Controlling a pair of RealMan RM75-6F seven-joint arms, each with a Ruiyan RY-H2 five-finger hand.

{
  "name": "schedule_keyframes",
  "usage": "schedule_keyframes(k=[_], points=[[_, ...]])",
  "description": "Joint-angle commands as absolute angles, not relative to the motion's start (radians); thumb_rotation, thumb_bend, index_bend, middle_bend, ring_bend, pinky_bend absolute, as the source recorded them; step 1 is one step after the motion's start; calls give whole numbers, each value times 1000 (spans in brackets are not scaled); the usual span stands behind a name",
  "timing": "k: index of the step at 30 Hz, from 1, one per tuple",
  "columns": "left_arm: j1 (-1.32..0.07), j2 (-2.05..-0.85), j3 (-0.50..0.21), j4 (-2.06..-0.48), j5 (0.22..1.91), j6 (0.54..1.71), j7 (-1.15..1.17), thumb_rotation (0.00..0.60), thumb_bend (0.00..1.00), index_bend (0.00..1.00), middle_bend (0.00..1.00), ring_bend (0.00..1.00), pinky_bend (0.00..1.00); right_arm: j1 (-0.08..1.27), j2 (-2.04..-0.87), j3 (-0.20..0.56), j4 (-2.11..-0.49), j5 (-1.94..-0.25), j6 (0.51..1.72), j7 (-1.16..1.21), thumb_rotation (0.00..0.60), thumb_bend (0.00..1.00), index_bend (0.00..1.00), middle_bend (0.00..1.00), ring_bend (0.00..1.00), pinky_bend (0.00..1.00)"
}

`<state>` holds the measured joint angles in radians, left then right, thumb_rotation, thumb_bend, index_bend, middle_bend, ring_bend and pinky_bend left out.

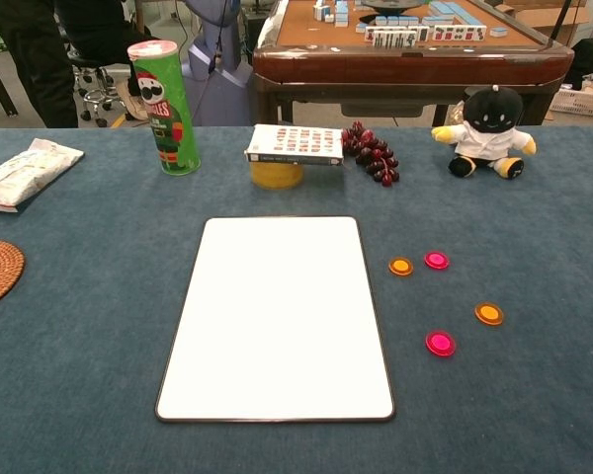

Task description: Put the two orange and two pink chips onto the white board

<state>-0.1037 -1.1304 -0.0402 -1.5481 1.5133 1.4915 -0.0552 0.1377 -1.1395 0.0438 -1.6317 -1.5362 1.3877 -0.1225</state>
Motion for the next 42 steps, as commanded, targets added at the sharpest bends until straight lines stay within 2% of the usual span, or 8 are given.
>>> schedule_keyframes(k=[1,3,5,17,25,31,42], points=[[-99,-1125,-45,-1552,1512,1502,-65,600,322,284,435,441,593,187,-1139,53,-1678,-1536,1323,-205,600,94,299,867,871,951],[-97,-1121,-47,-1553,1510,1507,-68,600,322,285,436,441,593,214,-1135,60,-1709,-1527,1284,-250,600,71,299,960,960,995],[-95,-1118,-50,-1554,1505,1510,-72,600,322,287,437,442,593,243,-1137,70,-1736,-1509,1241,-300,600,60,301,1000,1000,1000],[-92,-1110,-56,-1557,1500,1513,-85,600,322,289,439,443,593,364,-1201,84,-1800,-1333,1045,-484,600,90,377,1000,1000,1000],[-88,-1106,-60,-1557,1489,1514,-91,600,322,291,439,443,593,418,-1258,82,-1771,-1207,989,-582,600,100,377,1000,1000,1000],[-88,-1102,-58,-1563,1488,1508,-88,600,322,292,439,443,593,458,-1300,77,-1727,-1123,960,-625,600,151,382,1000,1000,1000],[-88,-1099,-58,-1567,1485,1501,-88,600,322,293,439,443,593,516,-1363,60,-1669,-1033,937,-673,600,172,409,1000,1000,1000]])
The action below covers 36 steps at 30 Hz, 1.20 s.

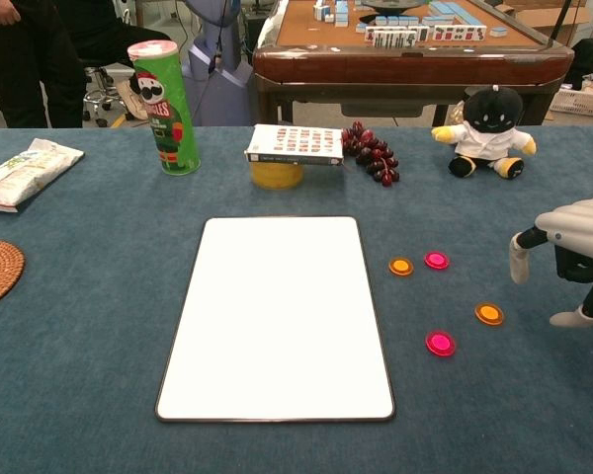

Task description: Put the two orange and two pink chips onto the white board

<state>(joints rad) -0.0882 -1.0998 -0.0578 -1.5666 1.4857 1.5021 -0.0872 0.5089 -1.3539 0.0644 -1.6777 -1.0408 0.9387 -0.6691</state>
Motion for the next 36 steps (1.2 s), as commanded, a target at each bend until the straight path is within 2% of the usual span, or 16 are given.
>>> schedule_keyframes(k=[1,16,36], points=[[-88,-1099,-58,-1567,1485,1501,-89,600,322,293,439,443,593,520,-1371,58,-1663,-1029,939,-674,600,175,411,1000,1000,1000],[-87,-1094,-59,-1570,1485,1501,-98,600,322,295,439,443,593,561,-1441,38,-1625,-1017,955,-682,600,206,417,1000,1000,1000],[-85,-1088,-62,-1575,1480,1499,-108,600,322,296,439,443,593,602,-1479,18,-1602,-959,959,-708,600,224,419,1000,1000,1000]])
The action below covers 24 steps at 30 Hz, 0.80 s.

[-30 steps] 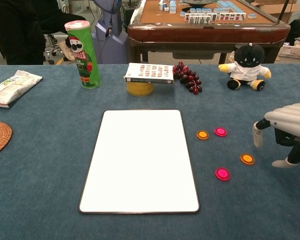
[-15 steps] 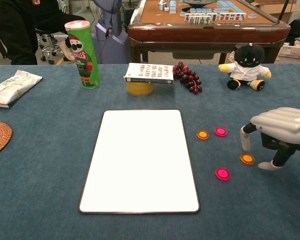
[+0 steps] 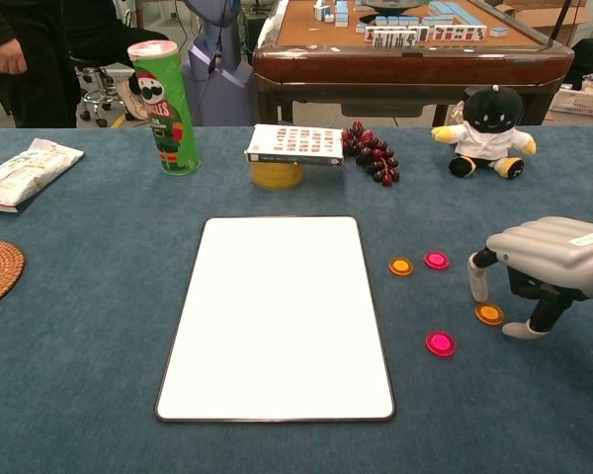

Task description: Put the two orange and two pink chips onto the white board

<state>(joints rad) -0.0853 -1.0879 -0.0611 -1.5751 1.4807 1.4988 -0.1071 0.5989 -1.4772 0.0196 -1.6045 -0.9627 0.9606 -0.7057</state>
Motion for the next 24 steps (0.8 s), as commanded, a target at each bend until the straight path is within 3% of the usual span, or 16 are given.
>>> schedule_keyframes(k=[1,24], points=[[-85,-1087,-62,-1575,1480,1499,-109,600,322,295,439,443,593,605,-1481,18,-1600,-955,959,-708,600,226,419,1000,1000,1000],[-84,-1087,-62,-1573,1477,1496,-107,600,322,297,439,443,593,622,-1466,13,-1647,-995,998,-683,600,261,525,1000,1000,1000]])
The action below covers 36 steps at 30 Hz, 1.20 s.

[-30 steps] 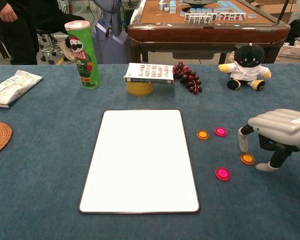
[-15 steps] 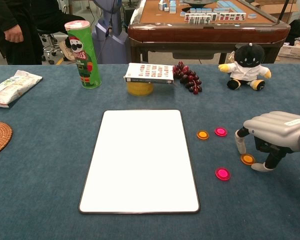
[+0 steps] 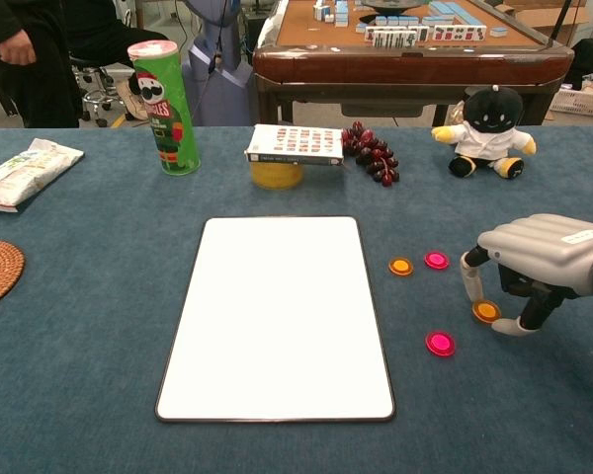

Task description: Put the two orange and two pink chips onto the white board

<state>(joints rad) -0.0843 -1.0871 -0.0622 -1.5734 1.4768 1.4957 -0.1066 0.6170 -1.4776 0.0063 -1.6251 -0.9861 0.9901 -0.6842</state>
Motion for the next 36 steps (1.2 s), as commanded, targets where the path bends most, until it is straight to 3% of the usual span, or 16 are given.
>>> schedule_keyframes(k=[1,17,32,36], points=[[-84,-1087,-63,-1573,1477,1497,-106,600,322,299,439,443,593,625,-1462,17,-1659,-998,1000,-685,600,261,525,1000,1000,1000],[-66,-1049,-83,-1582,1428,1511,-97,600,322,381,441,443,593,783,-1528,111,-1777,-906,996,-853,600,262,525,1000,1000,1000],[-41,-978,-95,-1582,1354,1487,-116,600,322,439,447,443,593,888,-1681,100,-1696,-835,964,-888,600,260,525,1000,1000,1000],[-39,-974,-102,-1581,1341,1487,-123,600,322,443,447,443,593,897,-1698,95,-1684,-839,966,-875,600,180,416,1000,1000,1000]])
